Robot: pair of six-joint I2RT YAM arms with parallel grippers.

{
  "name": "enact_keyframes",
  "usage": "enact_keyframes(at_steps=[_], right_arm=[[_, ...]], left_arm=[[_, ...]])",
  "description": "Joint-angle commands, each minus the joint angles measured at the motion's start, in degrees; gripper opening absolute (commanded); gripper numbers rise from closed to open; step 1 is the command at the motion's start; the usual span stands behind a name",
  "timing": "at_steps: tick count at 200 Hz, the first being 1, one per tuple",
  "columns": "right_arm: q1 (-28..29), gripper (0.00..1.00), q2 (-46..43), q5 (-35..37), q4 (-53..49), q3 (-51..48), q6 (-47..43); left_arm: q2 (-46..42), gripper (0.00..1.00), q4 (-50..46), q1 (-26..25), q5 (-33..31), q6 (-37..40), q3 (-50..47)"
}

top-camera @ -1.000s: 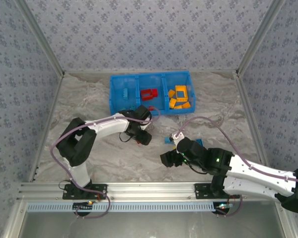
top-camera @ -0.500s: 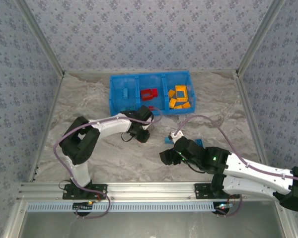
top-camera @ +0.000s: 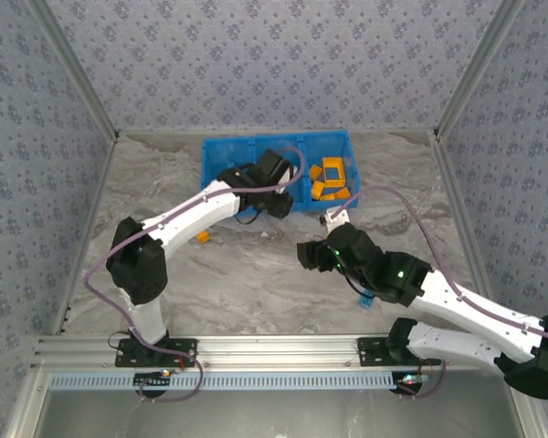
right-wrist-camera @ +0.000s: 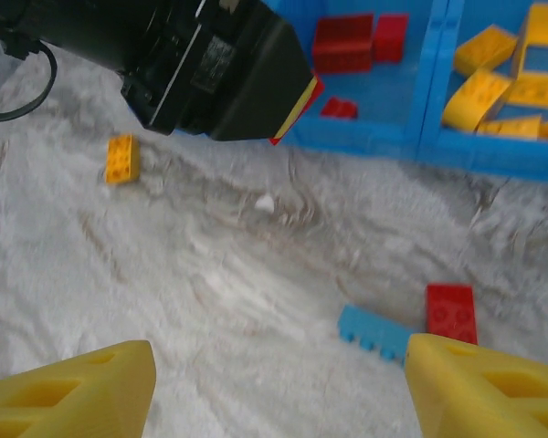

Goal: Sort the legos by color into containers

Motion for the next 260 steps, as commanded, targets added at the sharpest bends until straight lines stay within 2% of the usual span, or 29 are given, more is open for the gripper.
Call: enact_keyframes(at_steps=[1, 47, 100, 132, 148, 167, 190, 226, 242, 260], right_arm=[[-0.90, 0.76, 2.96, 4.29, 5.63, 4.24, -3.97], [-1.91, 0.77, 9.62, 3.42, 8.06, 9.72, -5.99], [-2.02, 0.77, 6.88, 3.19, 8.54, 6.47, -3.88], [-2.37, 0.78, 5.27, 2.71, 8.50, 4.83, -3.26], [-2.44, 0.79, 5.30, 2.36, 8.02, 4.72, -3.13], [-2.65, 0.79, 5.44, 2.14, 7.79, 4.72, -3.13], [-2.83, 0.80, 5.60, 1.62, 7.77, 4.60, -3.78], [-3.03, 0.79, 5.93, 0.90, 7.69, 4.27, -4.99], [-2.96, 0.79, 8.32, -0.75, 8.47, 4.22, -5.66], [-0.93, 0.78, 14.30, -2.96, 9.88, 5.72, -7.13]], left_arm=[[5.59, 0.33, -4.72, 2.00, -3.64, -2.72, 7.16], [17.76, 0.31, -8.78, 4.92, -6.76, -5.64, 22.73], [32.28, 0.27, -16.73, 5.28, -12.17, -8.00, 38.28], [36.34, 0.30, -17.86, 4.91, -15.05, -9.14, 41.19], [36.93, 0.41, -18.27, 4.87, -14.78, -9.81, 41.27], [35.85, 0.50, -18.76, 4.18, -15.14, -9.97, 41.22], [32.54, 0.55, -18.93, 3.24, -15.49, -10.22, 41.12], [23.52, 0.55, -19.84, 2.02, -17.44, -12.75, 39.18], [15.92, 0.55, -18.52, 1.79, -19.02, -15.09, 33.56], [3.08, 0.57, -13.54, 1.79, -21.73, -17.87, 20.39]])
